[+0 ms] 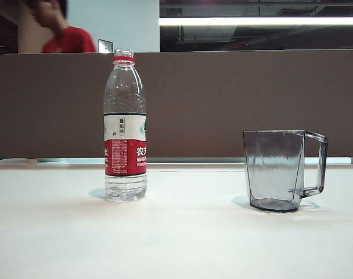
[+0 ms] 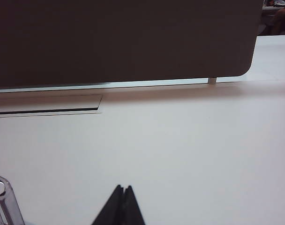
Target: Pick up the mineral water bottle with the left hand on the table and pour water into the mug until it's half full.
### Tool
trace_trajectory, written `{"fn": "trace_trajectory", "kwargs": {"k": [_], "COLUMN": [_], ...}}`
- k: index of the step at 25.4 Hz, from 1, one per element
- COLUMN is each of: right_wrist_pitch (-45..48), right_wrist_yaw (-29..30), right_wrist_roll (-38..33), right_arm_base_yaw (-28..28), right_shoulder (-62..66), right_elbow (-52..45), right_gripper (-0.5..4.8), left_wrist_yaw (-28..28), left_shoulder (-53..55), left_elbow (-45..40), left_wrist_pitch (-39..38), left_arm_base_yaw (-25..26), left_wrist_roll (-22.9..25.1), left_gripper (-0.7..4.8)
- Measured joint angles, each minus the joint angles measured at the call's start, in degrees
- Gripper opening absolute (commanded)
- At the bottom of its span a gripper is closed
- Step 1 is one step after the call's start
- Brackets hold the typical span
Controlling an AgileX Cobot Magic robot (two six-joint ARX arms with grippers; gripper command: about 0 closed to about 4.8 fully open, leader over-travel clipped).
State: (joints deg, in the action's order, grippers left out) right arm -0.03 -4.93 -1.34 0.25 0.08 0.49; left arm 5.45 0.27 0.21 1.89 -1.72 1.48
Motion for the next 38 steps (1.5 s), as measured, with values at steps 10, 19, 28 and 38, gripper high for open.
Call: {"fn": "trace_trajectory", "kwargs": {"k": [10, 19, 28, 38], "right_wrist_pitch": [0.0, 0.0, -1.03, -1.09], "right_wrist_yaw": [0.0, 0.0, 0.02, 0.94], "right_wrist_roll": [0.0, 0.0, -0.04, -0.11], "right_arm_base_yaw": [0.0, 0.0, 0.04, 0.13], "right_shoulder": [0.0, 0.0, 0.04, 9.11], "right_elbow": [0.0, 0.0, 2.56, 18.75], "right_gripper": [-0.01, -0.01, -0.01, -0.02], "left_wrist_yaw": [-0.02, 0.0, 0.0, 0.0], "left_shoulder": [0.0, 0.0, 0.02, 1.66], "left_elbow": [0.0, 0.0, 0.37, 6.78], "left_wrist_pitch": [0.0, 0.0, -0.07, 3.43], "left_arm_base_yaw": [-0.02, -0.02, -0.02, -0.13], "left_wrist_roll": [0.0, 0.0, -4.07, -9.07], "left_gripper": [-0.06, -0.06, -0.05, -0.06]}}
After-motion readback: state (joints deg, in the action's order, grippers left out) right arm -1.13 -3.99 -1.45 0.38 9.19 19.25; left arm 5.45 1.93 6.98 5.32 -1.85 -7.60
